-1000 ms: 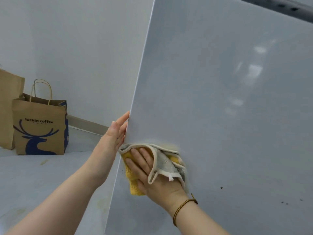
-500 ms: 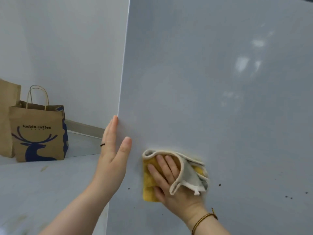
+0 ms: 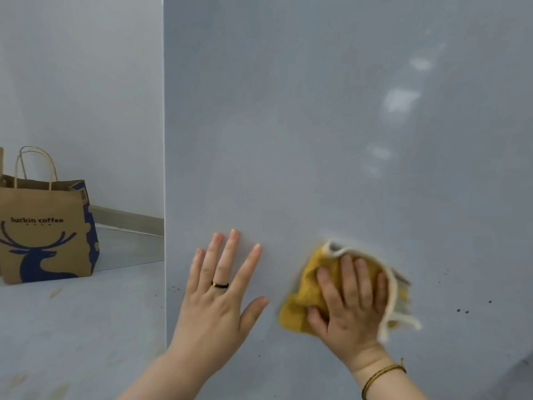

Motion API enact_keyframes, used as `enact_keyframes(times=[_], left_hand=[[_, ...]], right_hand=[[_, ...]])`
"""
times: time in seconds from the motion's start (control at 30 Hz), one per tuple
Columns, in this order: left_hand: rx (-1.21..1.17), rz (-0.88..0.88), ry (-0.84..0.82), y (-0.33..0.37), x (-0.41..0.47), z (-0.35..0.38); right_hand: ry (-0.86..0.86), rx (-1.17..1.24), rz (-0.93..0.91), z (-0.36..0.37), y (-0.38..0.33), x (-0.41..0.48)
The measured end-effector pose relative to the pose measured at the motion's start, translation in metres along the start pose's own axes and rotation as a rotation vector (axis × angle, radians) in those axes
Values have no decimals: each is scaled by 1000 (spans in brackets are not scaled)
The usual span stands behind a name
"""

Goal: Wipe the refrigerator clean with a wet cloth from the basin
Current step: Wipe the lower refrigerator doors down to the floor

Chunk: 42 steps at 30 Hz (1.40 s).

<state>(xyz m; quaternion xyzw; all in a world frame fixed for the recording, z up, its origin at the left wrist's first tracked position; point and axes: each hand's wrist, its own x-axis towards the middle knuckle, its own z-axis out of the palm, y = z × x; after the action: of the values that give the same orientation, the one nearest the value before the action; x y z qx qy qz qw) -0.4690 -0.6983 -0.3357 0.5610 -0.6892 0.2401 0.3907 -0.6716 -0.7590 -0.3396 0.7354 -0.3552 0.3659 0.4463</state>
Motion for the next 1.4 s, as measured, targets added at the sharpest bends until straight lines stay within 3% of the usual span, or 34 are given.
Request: enact_keyframes(times=[0.17, 0.23, 0.3, 0.43, 0.5, 0.57, 0.67, 0.8, 0.87, 1.0, 1.13, 1.27, 1.4], left_hand=[[131, -67, 17, 10, 2, 12], [133, -82, 24, 13, -1, 16], [143, -86, 29, 12, -2, 18], [155, -110, 24, 15, 0, 19], [137, -133, 28, 20, 1, 20], [121, -169, 36, 24, 1, 19], [76, -209, 33, 36, 2, 12], [52, -21, 64, 51, -5, 21], [58, 43, 63, 56, -9, 30], [141, 53, 36, 63, -11, 43], [178, 21, 22, 66, -13, 49], [215, 25, 24, 67, -12, 56], [205, 23, 37, 67, -12, 57]], right_hand=[[-174, 16, -519, -2, 38, -24], [-176, 38, -616, -14, 63, 3], [-108, 53, -424, -25, 87, 38], [230, -73, 277, -28, 89, 58], [238, -23, 455, -16, 61, 31], [132, -1, 405, -4, 31, -9], [-82, -41, 172, -1, 17, -59], [-39, -17, 30, -11, 37, -47], [37, 18, 136, -16, 55, -21], [181, 7, 528, -15, 83, -15], [109, 54, 735, -4, 68, -78], [35, 126, 786, -1, 53, -107], [90, 123, 593, -11, 91, -83]])
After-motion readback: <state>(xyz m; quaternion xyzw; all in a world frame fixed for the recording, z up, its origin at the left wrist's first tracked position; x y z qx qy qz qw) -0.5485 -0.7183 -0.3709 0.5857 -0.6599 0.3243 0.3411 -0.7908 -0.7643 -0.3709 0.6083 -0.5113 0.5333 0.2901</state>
